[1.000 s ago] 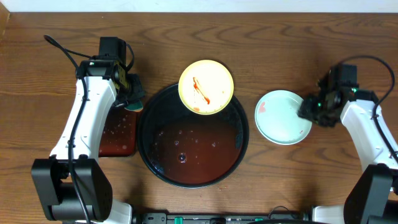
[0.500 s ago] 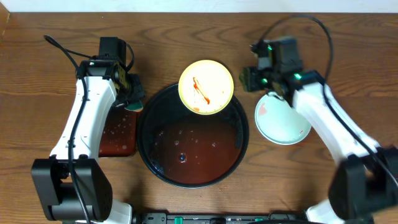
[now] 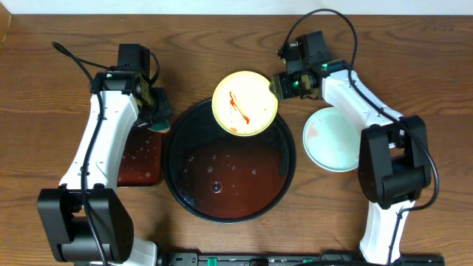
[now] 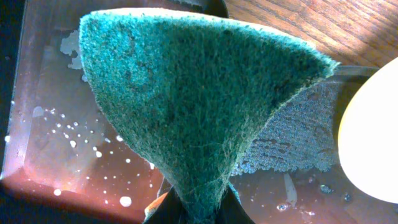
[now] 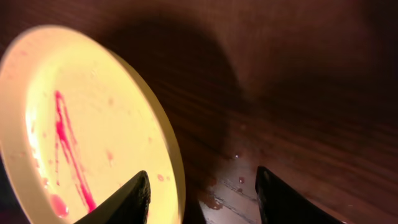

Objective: Clean dirty plates on tray and stack at the side
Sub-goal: 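Move the right gripper to the yellow plate rim and grasp it, then bring the sponge in the left gripper over the yellow plate, then scrub the yellow plate with the sponge in the left gripper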

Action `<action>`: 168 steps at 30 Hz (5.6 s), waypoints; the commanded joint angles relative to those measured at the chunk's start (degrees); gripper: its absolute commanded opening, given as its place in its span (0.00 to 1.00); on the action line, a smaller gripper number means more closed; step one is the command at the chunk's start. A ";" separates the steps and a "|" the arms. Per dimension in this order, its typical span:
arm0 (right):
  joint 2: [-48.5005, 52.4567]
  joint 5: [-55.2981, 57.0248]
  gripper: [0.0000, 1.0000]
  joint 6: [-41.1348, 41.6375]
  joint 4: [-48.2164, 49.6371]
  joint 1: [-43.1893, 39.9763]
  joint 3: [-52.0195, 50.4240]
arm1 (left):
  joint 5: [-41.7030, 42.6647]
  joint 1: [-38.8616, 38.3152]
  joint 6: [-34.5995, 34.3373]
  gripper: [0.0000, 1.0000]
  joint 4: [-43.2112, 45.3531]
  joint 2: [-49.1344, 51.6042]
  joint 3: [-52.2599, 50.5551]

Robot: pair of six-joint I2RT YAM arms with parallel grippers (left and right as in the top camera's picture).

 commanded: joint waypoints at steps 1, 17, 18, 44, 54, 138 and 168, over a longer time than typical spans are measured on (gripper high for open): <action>2.05 -2.08 0.48 -1.40 -0.50 0.48 1.46 | -0.72 0.26 -0.11 0.07 -0.09 -1.03 0.55; 1.86 -2.34 0.01 0.68 -7.76 2.43 1.46 | -0.72 0.26 -0.11 0.07 -0.09 -1.03 0.55; 1.62 -2.49 0.01 0.81 -8.46 2.91 1.46 | -0.72 0.26 -0.09 0.07 -0.09 -1.03 0.55; -4.96 10.69 0.34 26.60 -26.34 18.75 -2.89 | -0.07 0.02 -0.09 0.08 -0.83 -1.03 -1.22; -4.55 7.63 0.13 18.95 -15.72 16.57 -9.27 | 7.06 -5.90 -0.09 0.07 -2.29 -1.03 -1.22; -4.46 9.60 0.01 23.34 -10.23 18.58 -14.38 | 2.64 -22.62 2.12 0.07 15.74 15.67 -9.18; -4.46 9.79 0.01 23.32 -9.90 18.58 -14.38 | 18.51 -21.73 12.59 0.07 12.00 15.67 -9.20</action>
